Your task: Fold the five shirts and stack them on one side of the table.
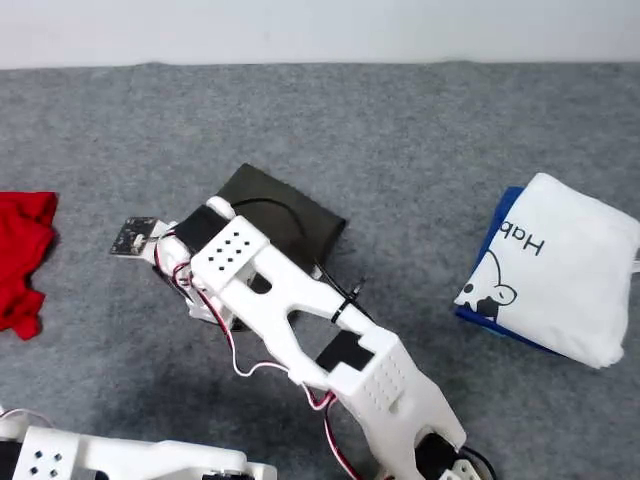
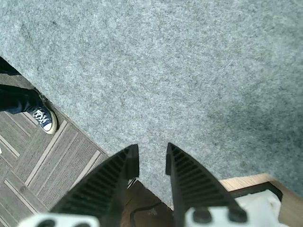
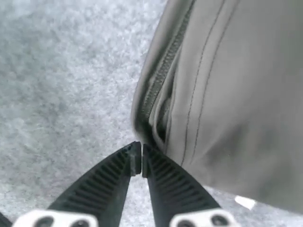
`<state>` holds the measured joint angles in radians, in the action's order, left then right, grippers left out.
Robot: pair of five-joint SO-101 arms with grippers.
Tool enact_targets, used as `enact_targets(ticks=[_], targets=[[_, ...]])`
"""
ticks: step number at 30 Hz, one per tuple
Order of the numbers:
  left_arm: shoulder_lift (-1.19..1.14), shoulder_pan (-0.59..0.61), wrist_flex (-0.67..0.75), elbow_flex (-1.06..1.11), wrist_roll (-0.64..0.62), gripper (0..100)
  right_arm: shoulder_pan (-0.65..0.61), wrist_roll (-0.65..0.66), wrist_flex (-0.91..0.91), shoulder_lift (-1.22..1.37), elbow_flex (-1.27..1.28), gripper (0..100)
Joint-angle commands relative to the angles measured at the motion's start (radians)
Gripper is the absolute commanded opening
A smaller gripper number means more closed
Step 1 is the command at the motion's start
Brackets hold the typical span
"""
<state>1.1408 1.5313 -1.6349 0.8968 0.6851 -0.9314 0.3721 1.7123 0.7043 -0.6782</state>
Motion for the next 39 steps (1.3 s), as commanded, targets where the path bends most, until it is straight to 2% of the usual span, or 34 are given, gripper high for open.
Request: enact_targets(ticks=[1,8,13,17,21,28,33,39], targets=[[0.002,-0.002,-0.011,-0.042,0.008,10,0.005,0.011,-0.01,0.07,-0.006,0.9],[0.002,-0.002,-0.009,-0.038,0.008,10,-0.114,0.009,0.084,0.096,-0.006,0.9],[0.002,-0.002,-0.006,-0.038,0.008,10,-0.131,0.015,0.082,-0.012,-0.006,0.9],[0.002,-0.002,-0.006,-0.038,0.008,10,-0.084,0.017,0.081,-0.107,-0.006,0.9],[0.002,-0.002,-0.006,-0.038,0.008,10,0.022,0.017,0.058,-0.162,-0.006,0.9],[0.002,-0.002,-0.008,-0.036,0.008,10,0.196,0.017,-0.024,-0.105,-0.006,0.9],[0.002,-0.029,-0.011,-0.036,0.008,10,0.2,0.012,-0.018,0.035,-0.006,0.9],[0.002,-0.06,-0.009,-0.038,0.008,10,0.113,0.015,-0.038,0.148,-0.034,0.9]])
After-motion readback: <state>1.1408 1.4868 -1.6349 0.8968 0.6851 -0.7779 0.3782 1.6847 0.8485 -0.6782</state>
